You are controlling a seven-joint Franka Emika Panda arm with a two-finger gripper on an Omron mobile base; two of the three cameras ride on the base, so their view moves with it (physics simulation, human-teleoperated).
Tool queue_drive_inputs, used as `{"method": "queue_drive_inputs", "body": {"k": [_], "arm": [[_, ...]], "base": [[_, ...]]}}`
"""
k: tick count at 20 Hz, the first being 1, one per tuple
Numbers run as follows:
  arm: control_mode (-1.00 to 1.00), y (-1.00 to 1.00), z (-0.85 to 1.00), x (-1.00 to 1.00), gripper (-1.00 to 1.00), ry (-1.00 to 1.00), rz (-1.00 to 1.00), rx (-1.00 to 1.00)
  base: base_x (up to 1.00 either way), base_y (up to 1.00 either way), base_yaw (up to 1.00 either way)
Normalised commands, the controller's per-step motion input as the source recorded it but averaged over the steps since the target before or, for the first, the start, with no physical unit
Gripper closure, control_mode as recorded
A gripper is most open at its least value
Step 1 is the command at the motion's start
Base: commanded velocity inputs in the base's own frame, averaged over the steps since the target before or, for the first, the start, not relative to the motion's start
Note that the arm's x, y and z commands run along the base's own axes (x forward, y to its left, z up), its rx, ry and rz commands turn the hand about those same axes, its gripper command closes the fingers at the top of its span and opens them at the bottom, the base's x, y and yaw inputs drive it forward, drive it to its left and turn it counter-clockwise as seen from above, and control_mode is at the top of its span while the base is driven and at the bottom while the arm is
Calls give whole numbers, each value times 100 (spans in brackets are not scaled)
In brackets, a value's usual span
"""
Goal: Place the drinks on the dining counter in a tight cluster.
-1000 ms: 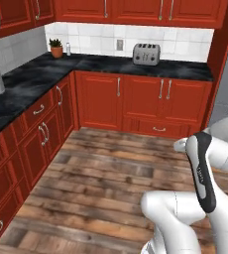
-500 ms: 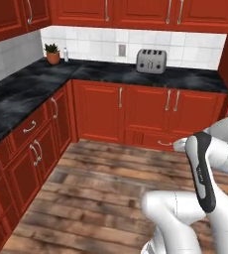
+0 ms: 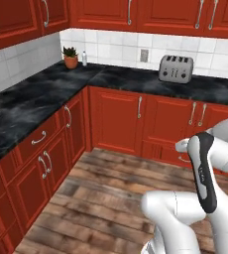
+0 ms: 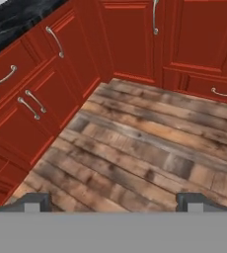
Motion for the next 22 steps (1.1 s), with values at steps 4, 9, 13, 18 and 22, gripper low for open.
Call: {"method": "queue_drive_inputs", "body": {"k": [4,9,13,18,22], "arm": [[100,0,0,0,-100,0,0,0],[100,0,0,0,-100,0,0,0],[100,0,0,0,-100,0,0,0],[100,0,0,0,-100,0,0,0],[100,0,0,0,-100,0,0,0]], "base": [[86,2,19],[90,9,6],[90,11,3],[89,15,4],[88,14,2]]}}
